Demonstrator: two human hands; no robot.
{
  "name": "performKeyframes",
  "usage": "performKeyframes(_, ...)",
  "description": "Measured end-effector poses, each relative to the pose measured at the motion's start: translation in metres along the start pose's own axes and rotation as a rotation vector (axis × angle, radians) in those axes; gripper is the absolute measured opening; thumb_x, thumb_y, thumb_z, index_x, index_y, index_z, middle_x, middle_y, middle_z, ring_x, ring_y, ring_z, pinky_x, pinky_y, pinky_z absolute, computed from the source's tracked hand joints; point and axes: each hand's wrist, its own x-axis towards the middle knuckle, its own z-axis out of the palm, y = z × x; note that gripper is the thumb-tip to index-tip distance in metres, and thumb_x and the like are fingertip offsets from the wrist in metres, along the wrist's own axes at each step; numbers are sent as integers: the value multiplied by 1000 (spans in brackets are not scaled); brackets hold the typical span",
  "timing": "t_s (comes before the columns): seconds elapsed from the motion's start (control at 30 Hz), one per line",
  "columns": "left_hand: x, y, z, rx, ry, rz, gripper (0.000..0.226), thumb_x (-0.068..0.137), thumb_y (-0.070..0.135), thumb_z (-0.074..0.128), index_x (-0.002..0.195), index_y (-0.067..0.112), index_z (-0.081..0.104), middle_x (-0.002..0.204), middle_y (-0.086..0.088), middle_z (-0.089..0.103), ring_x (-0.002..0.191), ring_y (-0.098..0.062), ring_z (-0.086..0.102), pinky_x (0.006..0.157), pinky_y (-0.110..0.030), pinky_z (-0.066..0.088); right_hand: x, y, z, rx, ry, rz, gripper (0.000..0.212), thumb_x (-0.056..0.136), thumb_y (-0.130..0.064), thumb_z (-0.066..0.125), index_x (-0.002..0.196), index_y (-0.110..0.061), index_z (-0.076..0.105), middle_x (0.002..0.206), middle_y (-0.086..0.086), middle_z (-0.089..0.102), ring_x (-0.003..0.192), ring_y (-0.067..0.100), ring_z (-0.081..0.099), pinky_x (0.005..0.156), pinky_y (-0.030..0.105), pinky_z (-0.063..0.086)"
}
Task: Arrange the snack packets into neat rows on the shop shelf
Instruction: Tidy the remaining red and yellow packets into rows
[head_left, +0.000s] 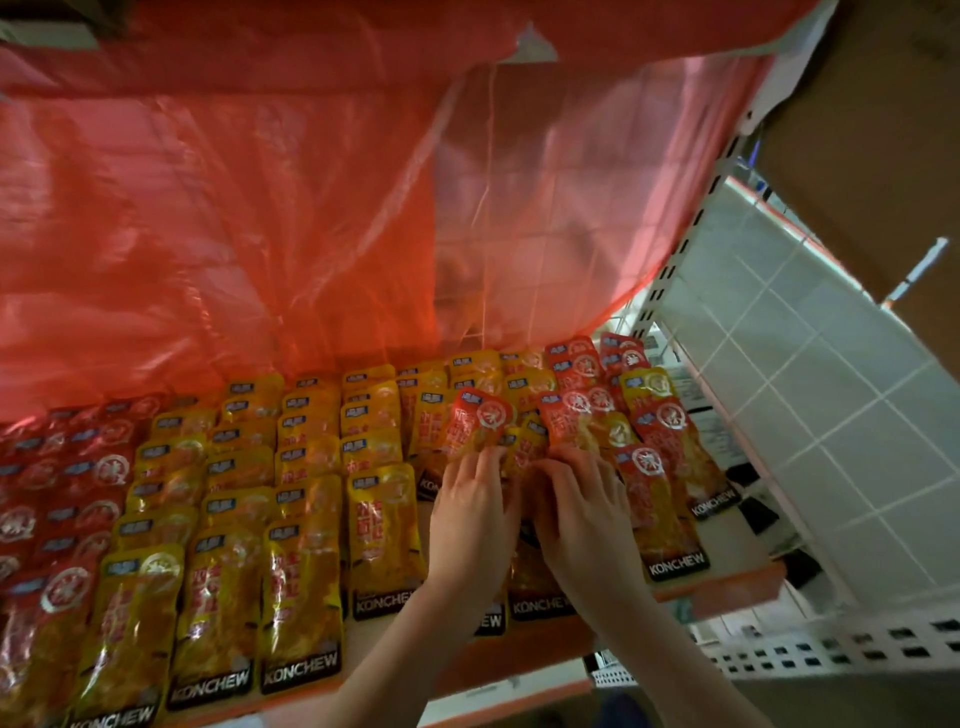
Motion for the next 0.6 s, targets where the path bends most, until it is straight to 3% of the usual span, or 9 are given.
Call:
performKeyframes(0.2,-7,-1,9,-71,180,99,29,87,15,63,115,17,58,111,3,61,105,-14,49,84,-33,49,4,-5,-3,-44,-23,17,36,88,-33,40,113,-13,58,122,6,54,113,25,46,94,41,44)
performKeyframes(0.37,-9,2,10,-32,313,179,23,81,14,70,103,16,65,98,5,66,92,-12,50,78,-26,44,5,-4,-5,-29,-8,51,34,87,-35,43,111,-15,57,121,4,53,113,25,47,93,40,44)
performKeyframes(0.5,-8,10,2,-152,244,67,20,84,16,67,103,21,63,100,10,64,83,-5,60,67,-21,51,6,-5,-6,-37,2,84,37,87,-37,37,108,-15,58,119,4,54,110,27,49,89,43,46)
performKeyframes(0.6,-6,14,-6,-283,219,-46,19,86,9,63,95,25,63,93,16,62,83,2,58,69,-8,47,6,-5,-5,-17,17,99,37,88,-36,34,107,-15,59,116,3,55,109,26,48,89,44,46)
